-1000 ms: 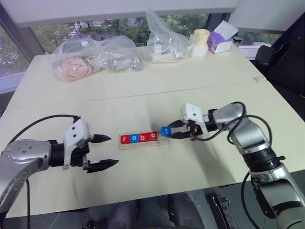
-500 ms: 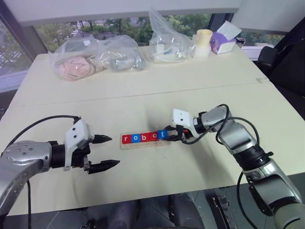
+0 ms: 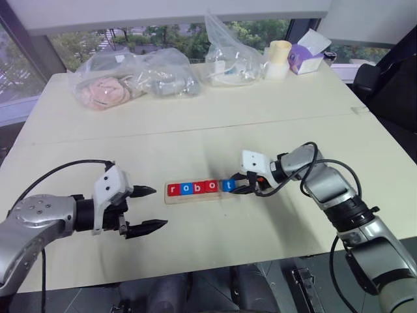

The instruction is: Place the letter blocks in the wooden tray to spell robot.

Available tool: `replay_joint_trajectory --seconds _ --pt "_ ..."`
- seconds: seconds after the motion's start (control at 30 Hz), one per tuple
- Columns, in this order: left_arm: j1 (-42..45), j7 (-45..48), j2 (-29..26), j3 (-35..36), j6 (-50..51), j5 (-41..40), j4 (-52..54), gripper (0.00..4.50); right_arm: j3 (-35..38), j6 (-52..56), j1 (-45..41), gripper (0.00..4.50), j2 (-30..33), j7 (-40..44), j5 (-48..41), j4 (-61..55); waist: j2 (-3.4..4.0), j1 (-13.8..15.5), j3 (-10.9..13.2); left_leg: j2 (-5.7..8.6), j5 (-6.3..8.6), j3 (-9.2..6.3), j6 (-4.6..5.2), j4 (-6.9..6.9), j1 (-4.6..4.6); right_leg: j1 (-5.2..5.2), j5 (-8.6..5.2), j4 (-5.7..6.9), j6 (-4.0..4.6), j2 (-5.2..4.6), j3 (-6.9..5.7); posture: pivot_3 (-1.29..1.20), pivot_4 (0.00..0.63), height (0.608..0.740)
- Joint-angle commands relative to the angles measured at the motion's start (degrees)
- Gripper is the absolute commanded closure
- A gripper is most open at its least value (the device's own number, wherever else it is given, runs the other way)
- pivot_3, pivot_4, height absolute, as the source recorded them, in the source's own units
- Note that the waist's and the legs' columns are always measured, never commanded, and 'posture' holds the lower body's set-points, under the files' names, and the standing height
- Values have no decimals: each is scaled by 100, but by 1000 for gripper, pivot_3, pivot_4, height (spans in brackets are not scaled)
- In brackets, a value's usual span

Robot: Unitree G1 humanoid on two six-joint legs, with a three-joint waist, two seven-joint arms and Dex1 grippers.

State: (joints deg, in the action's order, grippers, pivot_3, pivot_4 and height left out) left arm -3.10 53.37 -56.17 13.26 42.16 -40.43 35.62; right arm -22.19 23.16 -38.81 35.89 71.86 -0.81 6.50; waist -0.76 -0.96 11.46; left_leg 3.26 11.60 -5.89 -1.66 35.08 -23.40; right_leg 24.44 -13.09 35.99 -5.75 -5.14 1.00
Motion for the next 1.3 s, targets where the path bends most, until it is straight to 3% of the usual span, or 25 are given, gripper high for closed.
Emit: replay_joint_trajectory --seconds 0.03,0.2,0.3,0.4,0.43,0.67,0.9,1.3 --pt "87 -12 -3 14 -58 12 61 0 70 -76 -129 3199 -27 -22 -9 -29 0 0 0 0 0 1 0 0 0 0 0 0 0 0 0 0 150 740" --pt "100 -50 26 -53 -64 31 70 0 -2 -206 -213 3199 -228 -133 71 249 0 -12 0 -1 0 2 0 0 1 0 0 1 0 1 0 0 150 740" --pt "83 -49 21 -43 -72 42 53 0 12 -200 -236 1946 -291 -58 11 208 0 -5 0 -1 0 1 0 0 0 0 0 1 0 2 0 0 150 740" --pt "52 -53 28 -34 -81 62 53 0 30 -219 -232 377 -315 -51 11 164 0 -4 0 -1 0 1 0 0 0 0 0 1 0 2 0 0 150 740" --pt "36 -53 29 -30 -87 70 56 0 64 -232 -234 65 -313 -70 11 159 0 -3 0 -1 0 1 0 0 0 0 0 1 0 2 0 0 150 740" --pt "-48 -57 44 6 -130 127 59 0 611 -39 -285 65 -224 -230 -330 -126 0 -1 0 -1 0 1 0 0 0 0 0 0 0 2 0 0 150 740" --pt "-118 12 11 150 -70 20 30 0 839 -238 108 65 162 -745 -66 -310 -1 15 -1 0 0 7 0 0 0 -2 0 -2 0 0 0 0 150 740" --pt "145 48 -14 19 27 -84 -88 0 670 -601 112 65 -190 -1238 138 189 -1 1 0 -1 0 8 0 1 0 -1 0 0 0 1 0 0 150 740"
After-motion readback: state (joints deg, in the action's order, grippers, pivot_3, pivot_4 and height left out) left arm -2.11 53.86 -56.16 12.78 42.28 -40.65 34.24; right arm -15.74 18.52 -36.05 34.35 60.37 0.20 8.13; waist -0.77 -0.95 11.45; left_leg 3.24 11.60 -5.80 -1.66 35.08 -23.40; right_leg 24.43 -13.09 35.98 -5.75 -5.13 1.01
